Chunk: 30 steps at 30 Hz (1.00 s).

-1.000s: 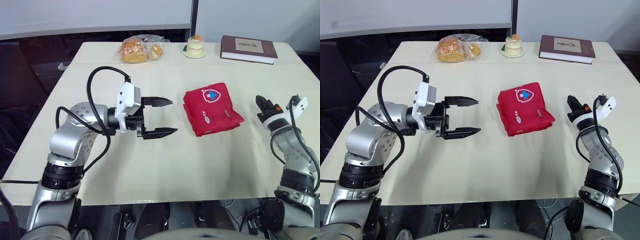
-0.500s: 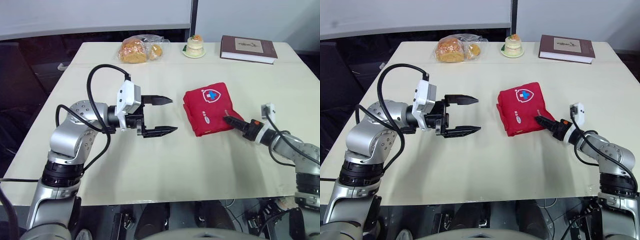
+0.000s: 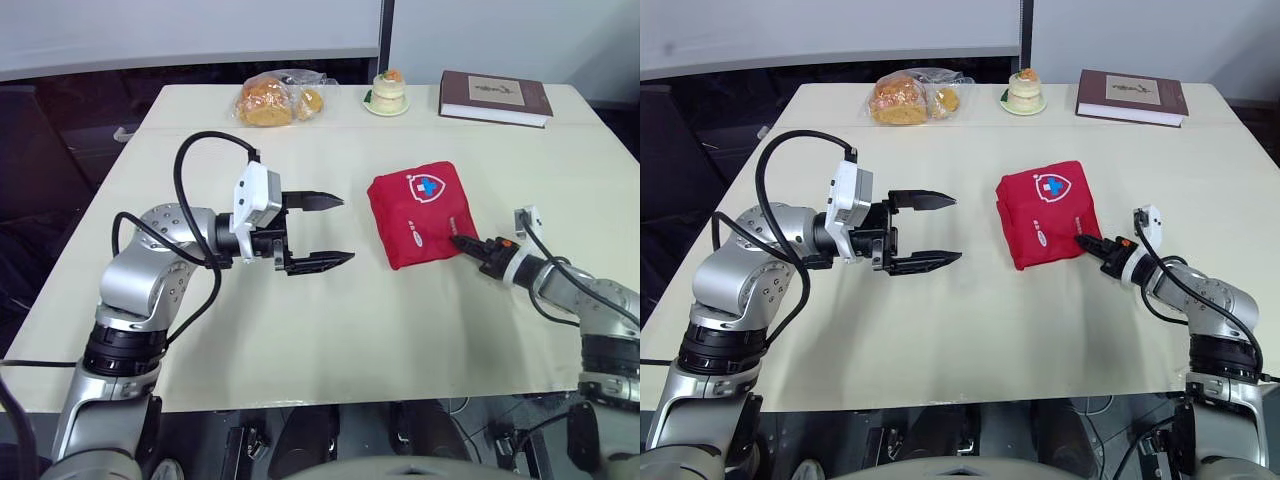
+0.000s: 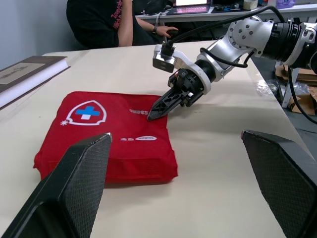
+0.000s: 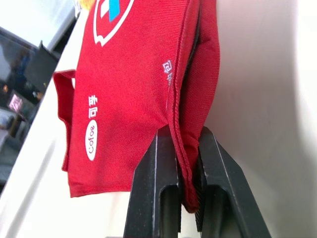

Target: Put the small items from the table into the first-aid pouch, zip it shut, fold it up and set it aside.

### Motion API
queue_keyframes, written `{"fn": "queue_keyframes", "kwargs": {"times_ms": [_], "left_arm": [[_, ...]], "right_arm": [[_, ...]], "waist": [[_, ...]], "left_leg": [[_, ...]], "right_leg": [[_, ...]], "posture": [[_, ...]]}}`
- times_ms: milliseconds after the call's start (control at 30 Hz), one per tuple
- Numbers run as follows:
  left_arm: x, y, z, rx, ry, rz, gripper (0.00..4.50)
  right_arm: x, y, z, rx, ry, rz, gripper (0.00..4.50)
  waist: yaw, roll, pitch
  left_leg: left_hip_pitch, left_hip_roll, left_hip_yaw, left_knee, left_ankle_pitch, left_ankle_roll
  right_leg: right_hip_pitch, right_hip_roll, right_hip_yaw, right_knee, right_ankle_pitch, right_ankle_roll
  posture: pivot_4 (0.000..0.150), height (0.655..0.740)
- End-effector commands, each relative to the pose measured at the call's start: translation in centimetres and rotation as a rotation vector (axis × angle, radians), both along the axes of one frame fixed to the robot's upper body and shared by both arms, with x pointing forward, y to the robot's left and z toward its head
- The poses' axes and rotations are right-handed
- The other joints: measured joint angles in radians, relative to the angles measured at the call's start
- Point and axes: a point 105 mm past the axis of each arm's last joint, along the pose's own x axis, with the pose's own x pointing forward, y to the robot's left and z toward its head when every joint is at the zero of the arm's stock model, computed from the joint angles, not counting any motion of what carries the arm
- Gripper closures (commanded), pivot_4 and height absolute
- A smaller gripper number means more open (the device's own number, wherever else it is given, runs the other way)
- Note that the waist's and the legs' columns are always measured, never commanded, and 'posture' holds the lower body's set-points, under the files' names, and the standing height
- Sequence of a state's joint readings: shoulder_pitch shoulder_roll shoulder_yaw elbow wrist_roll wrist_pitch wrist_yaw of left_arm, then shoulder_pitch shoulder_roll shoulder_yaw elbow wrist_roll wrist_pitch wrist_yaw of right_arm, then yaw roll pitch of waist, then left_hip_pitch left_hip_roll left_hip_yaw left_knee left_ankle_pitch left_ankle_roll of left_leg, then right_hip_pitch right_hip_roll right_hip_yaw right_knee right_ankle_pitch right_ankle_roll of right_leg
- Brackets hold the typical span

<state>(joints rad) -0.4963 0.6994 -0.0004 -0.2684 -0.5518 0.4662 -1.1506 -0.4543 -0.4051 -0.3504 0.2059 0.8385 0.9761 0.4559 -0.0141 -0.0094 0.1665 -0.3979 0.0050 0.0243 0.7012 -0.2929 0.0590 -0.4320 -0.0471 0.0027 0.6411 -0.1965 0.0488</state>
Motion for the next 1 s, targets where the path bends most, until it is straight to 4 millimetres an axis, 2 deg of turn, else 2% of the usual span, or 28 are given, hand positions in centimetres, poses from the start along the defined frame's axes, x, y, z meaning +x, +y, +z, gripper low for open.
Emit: {"fn": "queue_keyframes", "kwargs": {"times_ms": [33,167,267,333,400,567,700,833,867,900,967,1000], "left_arm": [[-0.2,0.0,1.3,-0.014,-0.066,-0.009,0.0],[0.2,-0.1,2.0,-0.04,-0.088,0.0,0.0],[0.9,-0.2,3.3,-0.089,-0.117,0.031,0.0],[1.4,-0.3,4.2,-0.122,-0.137,0.053,0.0],[1.6,-0.3,4.5,-0.134,-0.148,0.064,0.0],[1.6,-0.3,4.4,-0.128,-0.153,0.07,0.0],[1.6,-0.3,4.4,-0.126,-0.159,0.076,0.0],[1.5,-0.1,4.3,-0.113,-0.16,0.082,0.0],[1.5,0.0,4.3,-0.108,-0.161,0.083,0.0],[1.5,0.0,4.2,-0.106,-0.162,0.083,0.0],[1.5,0.0,4.2,-0.106,-0.161,0.081,0.0],[1.5,-0.1,4.2,-0.105,-0.161,0.08,0.0]], "right_arm": [[2.7,-3.4,3.1,0.035,-0.128,-0.248,4.48],[5.0,-6.6,4.9,0.053,-0.201,-0.506,4.48],[6.4,-9.2,6.4,0.15,-0.238,-0.755,4.48],[6.9,-10.6,6.6,0.253,-0.215,-0.933,4.48],[7.1,-11.0,6.3,0.323,-0.186,-1.041,4.48],[7.7,-9.0,4.8,0.436,-0.099,-1.195,4.48],[8.3,-5.3,4.2,0.56,-0.021,-1.207,4.48],[9.0,-0.9,5.4,0.608,-0.01,-1.074,4.48],[9.1,0.1,5.4,0.606,0.005,-1.025,3.89],[9.2,1.0,5.4,0.603,0.02,-0.973,3.67],[9.1,1.7,5.1,0.614,0.05,-0.934,2.86],[9.0,1.8,4.9,0.613,0.063,-0.922,2.29]], "waist": [[0.0,0.0,0.0],[0.005,0.001,0.001],[0.002,0.001,0.002],[-0.001,0.003,0.003],[-0.004,0.003,0.003],[-0.024,0.003,0.003],[-0.035,0.004,0.003],[-0.036,0.004,0.004],[-0.037,0.004,0.004],[-0.037,0.004,0.004],[-0.034,0.005,0.004],[-0.029,0.005,0.004]], "left_leg": [[0.0,0.0,0.0,0.0,0.0,0.0],[-0.001,-0.001,0.0,0.0,0.0,0.0],[-0.002,-0.001,0.0,0.0,0.0,0.0],[-0.002,-0.001,0.0,0.0,0.0,-0.001],[-0.002,-0.001,0.0,0.0,0.001,-0.001],[-0.001,0.0,0.0,-0.004,0.003,-0.006],[-0.001,0.001,0.002,-0.006,0.004,-0.006],[0.0,0.001,0.001,-0.006,0.004,-0.006],[0.0,0.001,0.001,-0.006,0.004,-0.006],[-0.001,0.001,0.002,-0.006,0.004,-0.006],[0.0,0.001,0.002,-0.006,0.004,-0.006],[-0.001,0.001,0.002,-0.006,0.004,-0.006]], "right_leg": [[0.0,0.0,0.0,0.0,0.0,0.0],[-0.001,-0.001,0.0,0.0,0.0,0.0],[-0.001,-0.001,0.0,0.0,0.0,0.0],[-0.001,-0.001,0.001,0.0,0.0,0.0],[-0.002,-0.001,0.001,0.0,0.0,0.0],[-0.003,0.0,0.0,0.001,0.0,0.0],[-0.005,0.0,0.002,0.002,0.0,0.0],[-0.005,0.0,0.002,0.003,0.0,0.0],[-0.006,0.0,0.002,0.004,0.0,0.0],[-0.006,0.0,0.003,0.004,0.0,0.0],[-0.007,0.0,0.003,0.004,0.0,0.0],[-0.007,0.0,0.003,0.004,0.0,-0.001]], "posture": [[0.15,0.7289],[0.15,0.7289],[0.15,0.7289],[0.15,0.7289],[0.15,0.7289],[0.15,0.7289],[0.15,0.7289],[0.15,0.7289],[0.15,0.7289],[0.15,0.7289],[0.15,0.7289],[0.15,0.7289]]}}
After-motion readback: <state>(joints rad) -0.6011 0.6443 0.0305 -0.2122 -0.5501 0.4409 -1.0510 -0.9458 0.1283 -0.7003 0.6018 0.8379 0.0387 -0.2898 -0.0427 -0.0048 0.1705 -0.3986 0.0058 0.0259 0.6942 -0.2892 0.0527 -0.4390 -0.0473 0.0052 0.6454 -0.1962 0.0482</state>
